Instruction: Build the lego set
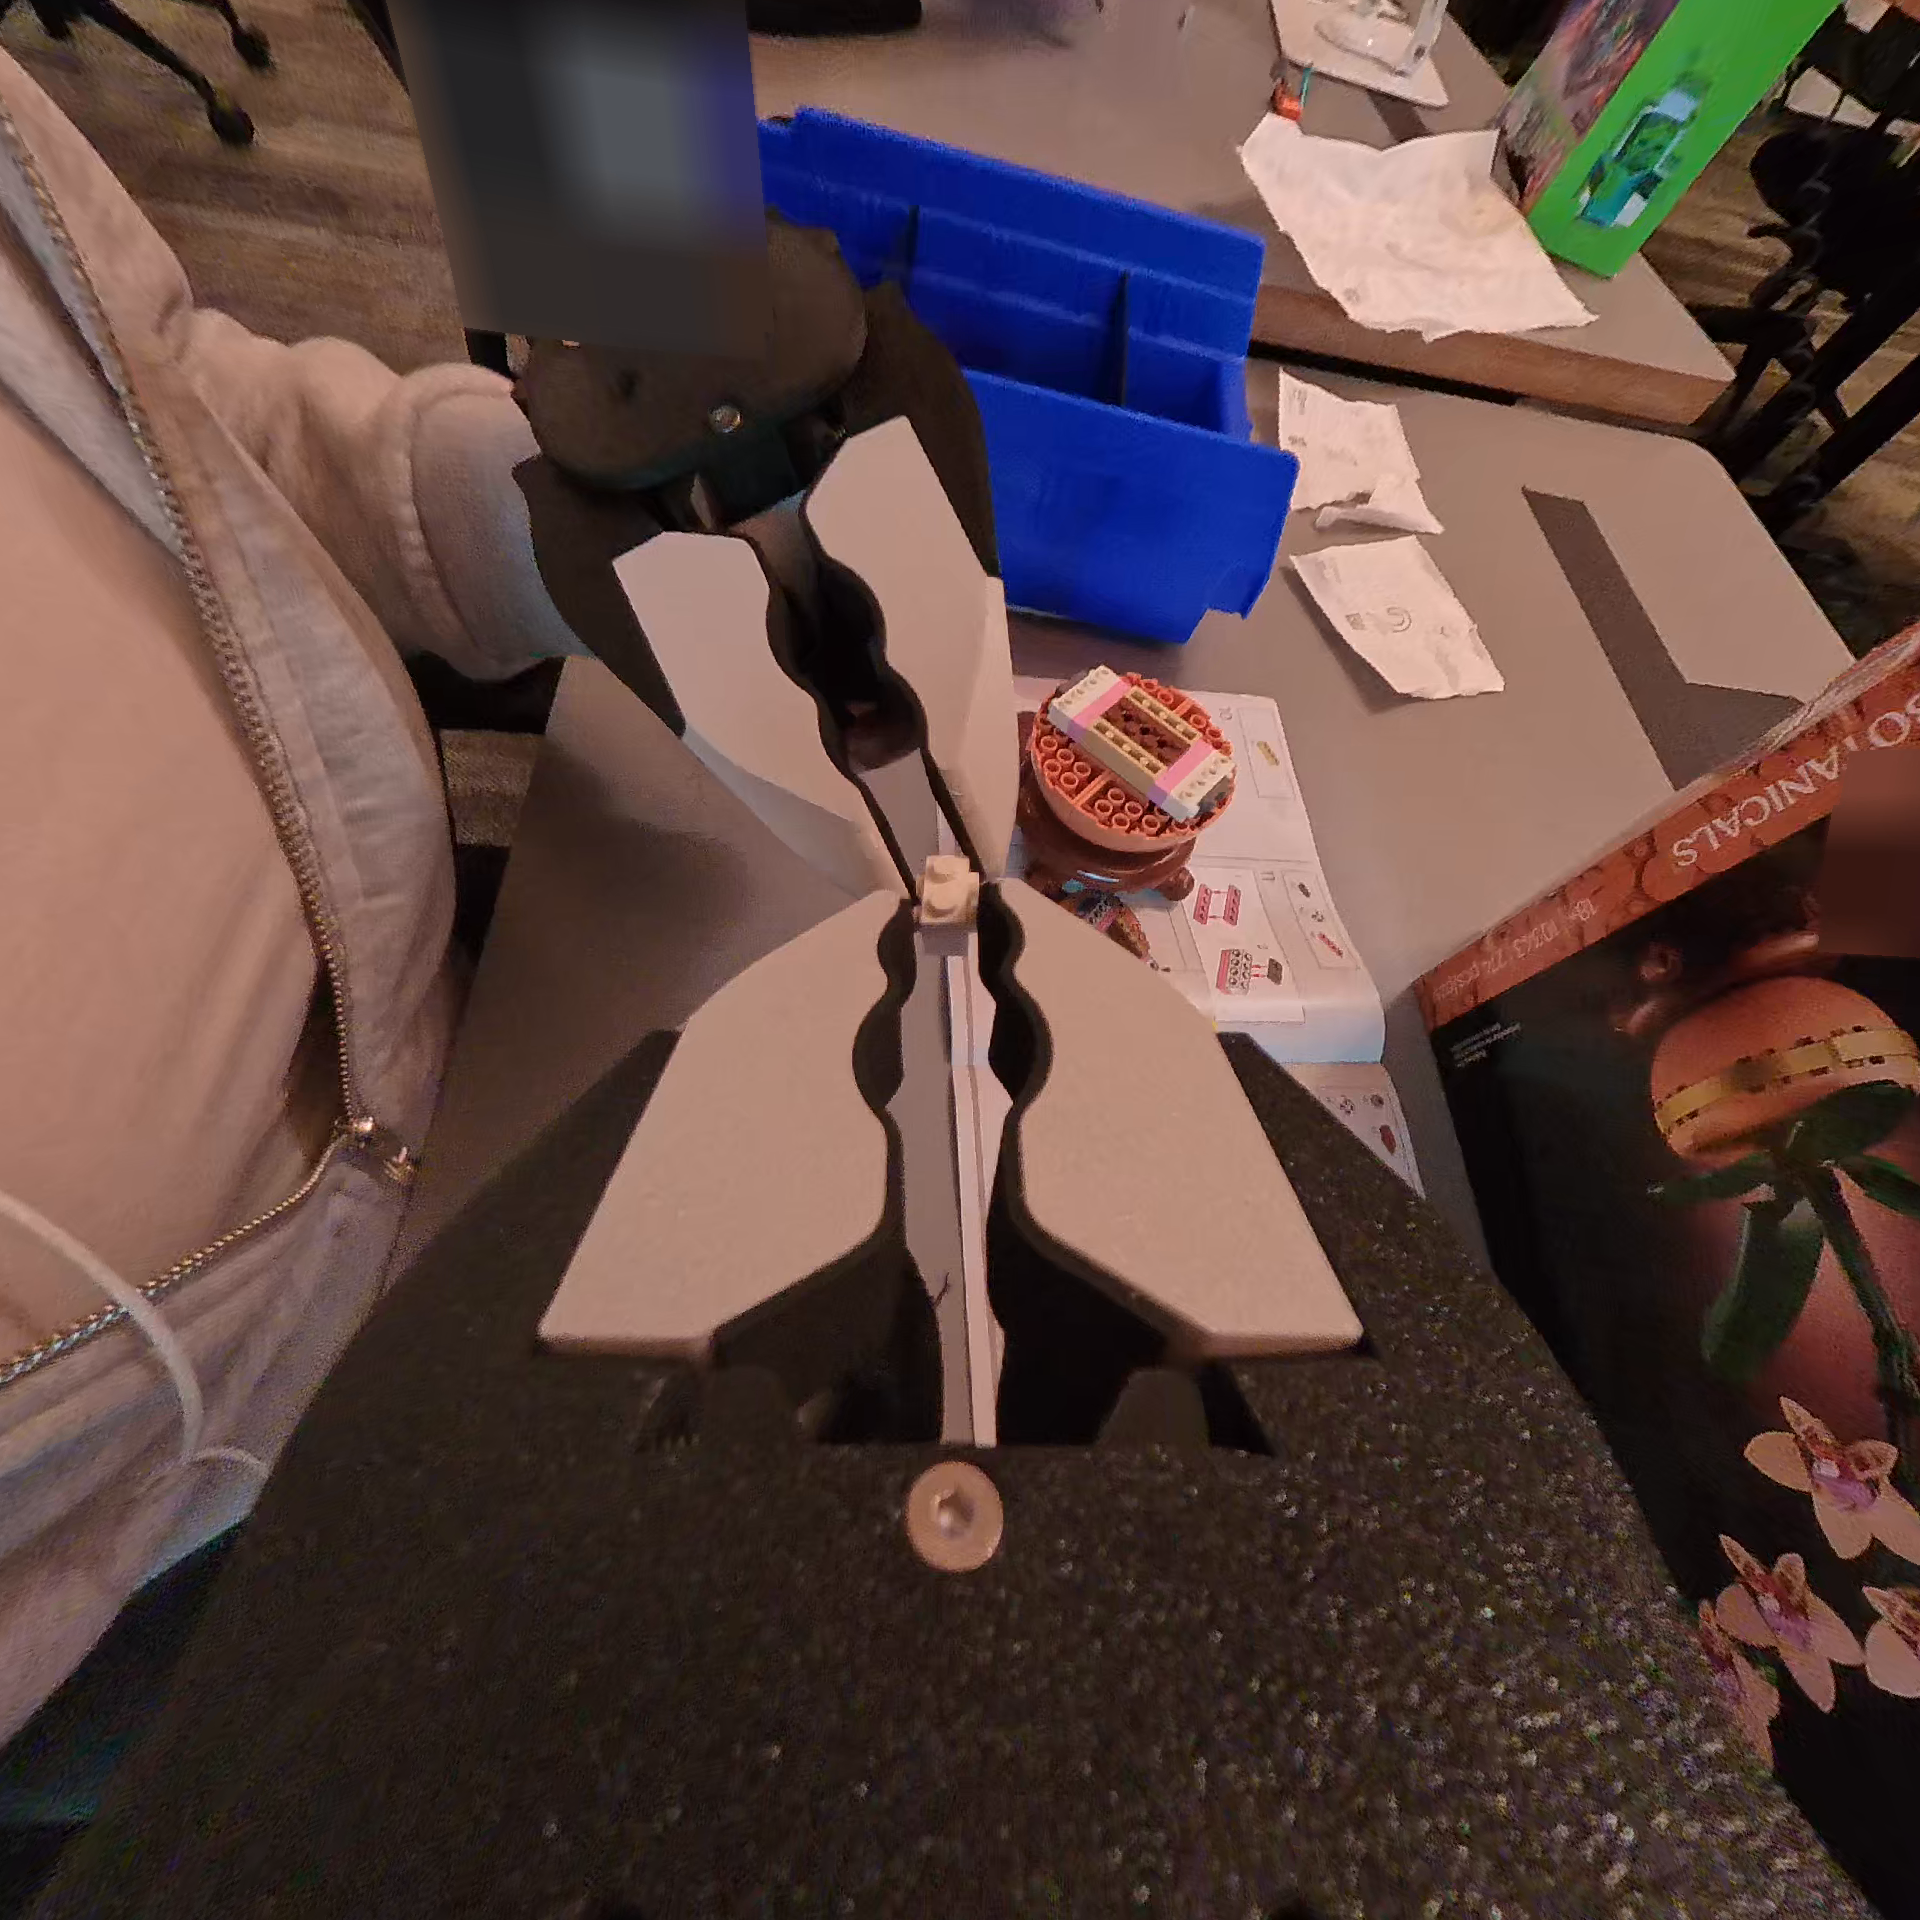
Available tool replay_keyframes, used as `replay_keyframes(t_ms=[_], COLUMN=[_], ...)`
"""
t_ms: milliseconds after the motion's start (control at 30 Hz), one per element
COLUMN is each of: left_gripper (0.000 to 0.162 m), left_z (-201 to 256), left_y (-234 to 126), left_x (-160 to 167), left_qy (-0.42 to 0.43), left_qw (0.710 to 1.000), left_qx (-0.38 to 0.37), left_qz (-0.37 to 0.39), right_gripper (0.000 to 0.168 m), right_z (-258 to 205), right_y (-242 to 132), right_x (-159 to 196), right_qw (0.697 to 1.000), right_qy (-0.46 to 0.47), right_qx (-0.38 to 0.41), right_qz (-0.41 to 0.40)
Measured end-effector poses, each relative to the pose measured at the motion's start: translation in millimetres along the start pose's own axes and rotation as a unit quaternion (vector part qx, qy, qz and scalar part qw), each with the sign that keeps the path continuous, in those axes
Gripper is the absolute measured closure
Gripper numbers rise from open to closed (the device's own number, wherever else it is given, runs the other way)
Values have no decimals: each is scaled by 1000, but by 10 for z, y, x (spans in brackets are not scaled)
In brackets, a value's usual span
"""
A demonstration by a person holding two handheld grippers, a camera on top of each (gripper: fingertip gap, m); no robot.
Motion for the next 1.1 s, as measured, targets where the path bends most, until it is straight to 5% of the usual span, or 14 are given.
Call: replay_keyframes(t_ms=[167,433,600,767,1100], left_gripper=[151,129,128,128,128], left_z=[31,42,100,113,61], left_y=[33,-306,-480,-568,-630], left_x=[86,538,665,719,779], left_qy=[-27,-170,-200,-215,-225], left_qw=[999,976,966,961,958], left_qx=[4,-85,-114,-130,-134], left_qz=[-31,-102,-121,-117,-121], right_gripper=[157,158,157,158,157], right_z=[14,333,485,622,711], right_y=[16,254,536,685,774], right_x=[149,1044,1100,1191,1297], right_qw=[1000,970,975,972,981], right_qy=[11,191,195,191,111], right_qx=[14,146,86,-55,-95], right_qz=[-13,-31,-62,-121,-128])
Point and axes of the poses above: each gripper's, where its closed fingertips meet, y out along the fingers, x out of its underside, z = x × y across the jaws, the point moved 6 cm from there along -y, back along the fingers, and after that the axes turned 4 degrees about x, right-handed, at the moved point
